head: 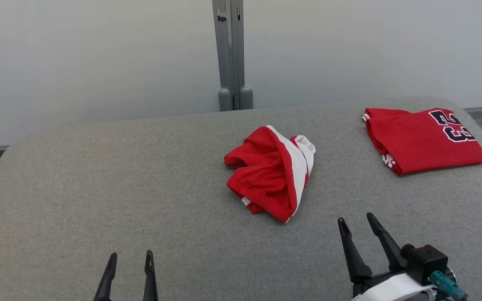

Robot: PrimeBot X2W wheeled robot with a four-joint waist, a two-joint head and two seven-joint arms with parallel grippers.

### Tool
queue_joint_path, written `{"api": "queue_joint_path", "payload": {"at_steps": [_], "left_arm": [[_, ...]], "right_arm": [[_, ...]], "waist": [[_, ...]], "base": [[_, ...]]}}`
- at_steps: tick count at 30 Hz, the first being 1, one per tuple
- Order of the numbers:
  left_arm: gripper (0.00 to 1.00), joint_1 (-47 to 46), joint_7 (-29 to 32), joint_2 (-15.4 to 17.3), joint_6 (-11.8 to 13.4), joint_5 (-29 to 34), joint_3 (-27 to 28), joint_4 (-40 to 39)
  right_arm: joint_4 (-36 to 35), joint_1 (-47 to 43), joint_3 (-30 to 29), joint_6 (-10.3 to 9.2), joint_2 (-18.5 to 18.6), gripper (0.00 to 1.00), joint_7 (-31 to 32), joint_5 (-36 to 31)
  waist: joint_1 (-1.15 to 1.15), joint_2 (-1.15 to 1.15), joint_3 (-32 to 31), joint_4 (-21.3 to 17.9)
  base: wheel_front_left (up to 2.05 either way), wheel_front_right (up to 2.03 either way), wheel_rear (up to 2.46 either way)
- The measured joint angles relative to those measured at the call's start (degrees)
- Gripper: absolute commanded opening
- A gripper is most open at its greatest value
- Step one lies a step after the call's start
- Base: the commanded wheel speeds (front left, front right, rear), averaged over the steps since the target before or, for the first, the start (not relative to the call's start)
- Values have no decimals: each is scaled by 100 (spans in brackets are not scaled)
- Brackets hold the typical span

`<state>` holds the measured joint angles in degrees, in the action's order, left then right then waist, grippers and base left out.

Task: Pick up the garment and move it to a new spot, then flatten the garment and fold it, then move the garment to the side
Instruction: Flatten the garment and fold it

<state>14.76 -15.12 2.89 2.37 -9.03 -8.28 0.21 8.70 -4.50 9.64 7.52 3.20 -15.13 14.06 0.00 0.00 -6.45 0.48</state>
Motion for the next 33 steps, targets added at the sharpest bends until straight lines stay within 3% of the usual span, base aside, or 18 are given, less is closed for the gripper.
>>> {"api": "queue_joint_path", "payload": {"at_steps": [33], "left_arm": [[100, -11, 0, 0, -10, 103, -91, 67]], "right_arm": [[-13, 3, -7, 0, -8, 100, 0, 5]], "waist": [[0, 0, 108, 0]], "base": [[0, 0, 0]]}}
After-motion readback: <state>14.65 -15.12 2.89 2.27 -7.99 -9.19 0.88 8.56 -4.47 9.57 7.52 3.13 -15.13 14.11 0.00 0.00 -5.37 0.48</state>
